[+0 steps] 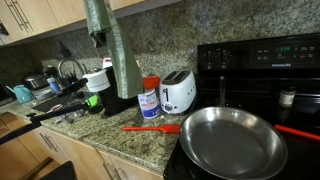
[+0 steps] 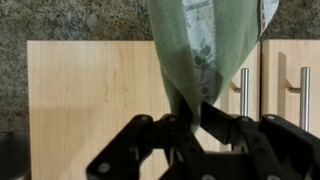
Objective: Put the green towel on the orange lid
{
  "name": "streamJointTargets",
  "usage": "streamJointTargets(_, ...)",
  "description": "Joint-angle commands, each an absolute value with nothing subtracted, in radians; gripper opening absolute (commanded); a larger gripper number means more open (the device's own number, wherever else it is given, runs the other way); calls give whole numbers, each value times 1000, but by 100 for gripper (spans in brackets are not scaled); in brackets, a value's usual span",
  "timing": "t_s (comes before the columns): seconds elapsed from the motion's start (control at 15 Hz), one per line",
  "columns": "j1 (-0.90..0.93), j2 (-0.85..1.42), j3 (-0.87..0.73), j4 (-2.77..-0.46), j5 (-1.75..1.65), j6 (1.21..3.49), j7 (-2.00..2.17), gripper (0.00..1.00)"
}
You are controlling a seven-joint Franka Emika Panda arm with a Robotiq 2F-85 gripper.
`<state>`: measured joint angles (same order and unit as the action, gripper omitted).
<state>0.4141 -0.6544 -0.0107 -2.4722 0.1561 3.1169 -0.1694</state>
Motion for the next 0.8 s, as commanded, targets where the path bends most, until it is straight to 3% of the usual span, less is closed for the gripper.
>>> streamJointTargets(0.0, 508, -618, -53, -2473, 151, 3200, -141, 3)
streamJointTargets(0.67, 946, -517, -383, -2459, 172, 3372, -165, 3)
streamJointTargets(0.73, 891, -532, -331, -2481, 174, 3341, -161, 11)
